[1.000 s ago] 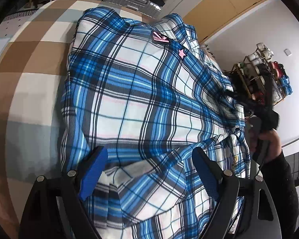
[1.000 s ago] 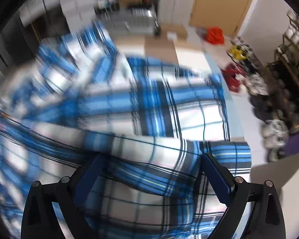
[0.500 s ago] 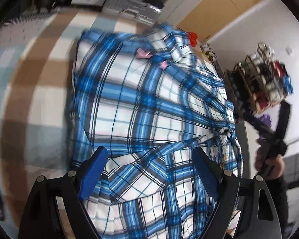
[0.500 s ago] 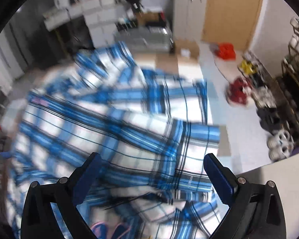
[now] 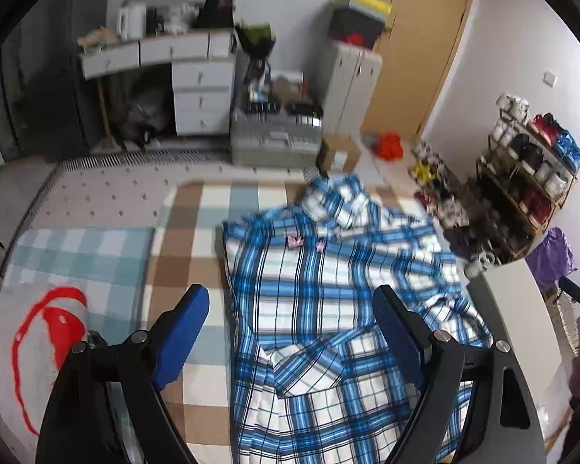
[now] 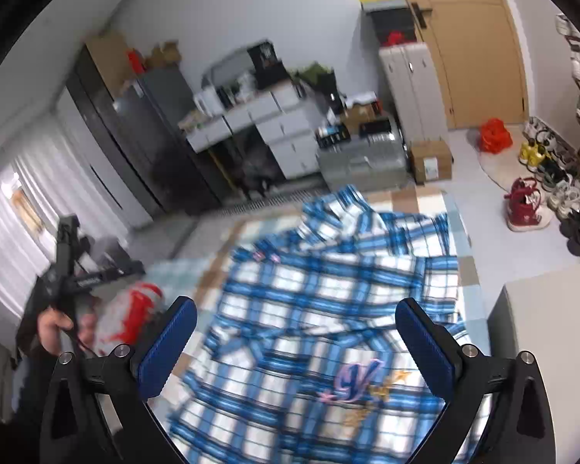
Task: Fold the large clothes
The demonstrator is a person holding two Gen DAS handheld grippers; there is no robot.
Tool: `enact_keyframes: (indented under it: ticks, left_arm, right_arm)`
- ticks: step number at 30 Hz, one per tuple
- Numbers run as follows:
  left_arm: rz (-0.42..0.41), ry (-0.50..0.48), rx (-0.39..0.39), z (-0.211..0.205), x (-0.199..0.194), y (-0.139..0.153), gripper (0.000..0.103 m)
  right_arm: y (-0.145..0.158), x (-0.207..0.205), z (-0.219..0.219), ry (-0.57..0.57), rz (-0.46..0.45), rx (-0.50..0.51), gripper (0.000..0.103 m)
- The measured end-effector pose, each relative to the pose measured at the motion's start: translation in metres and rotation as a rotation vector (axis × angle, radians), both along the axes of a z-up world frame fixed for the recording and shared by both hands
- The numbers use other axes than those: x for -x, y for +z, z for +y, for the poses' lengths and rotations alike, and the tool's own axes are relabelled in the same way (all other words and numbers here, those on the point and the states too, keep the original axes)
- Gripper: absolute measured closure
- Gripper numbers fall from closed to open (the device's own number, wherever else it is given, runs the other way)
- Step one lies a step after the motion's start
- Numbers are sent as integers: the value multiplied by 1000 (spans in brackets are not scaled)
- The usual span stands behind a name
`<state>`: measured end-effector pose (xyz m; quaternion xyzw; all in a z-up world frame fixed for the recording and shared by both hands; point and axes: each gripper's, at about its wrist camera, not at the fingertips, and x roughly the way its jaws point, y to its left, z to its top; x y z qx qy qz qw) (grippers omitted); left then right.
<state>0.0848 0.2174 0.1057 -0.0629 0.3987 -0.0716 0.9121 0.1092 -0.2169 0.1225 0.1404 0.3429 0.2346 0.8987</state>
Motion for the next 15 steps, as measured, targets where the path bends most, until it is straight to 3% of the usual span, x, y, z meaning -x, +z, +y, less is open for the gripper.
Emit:
enact_keyframes:
  ticks: [3,7,9,11,12,15]
  left_arm:
    - [-49,47,-55,-10,7,8,19]
    - [-18,32,-81,-25,4,12,19]
    - [-71,44,-230,-39,-1,19,19]
    - [-65,71,-342,-51,-15,19,19]
    - [-26,55,-336,-54,-26,18,19]
    - [78,23,-197,-51,-64,15,19]
  right_arm:
    - [28,20,12,-55,-87,73,0]
    - [59,27,28,-97,-124,147,0]
    - [74,20,37,-118,-110,188,0]
    - [83,-1,47,-156,4,229,0]
    - [86,-12,49,-174,68,225,0]
    - [89,-40,46,-186,193,164,0]
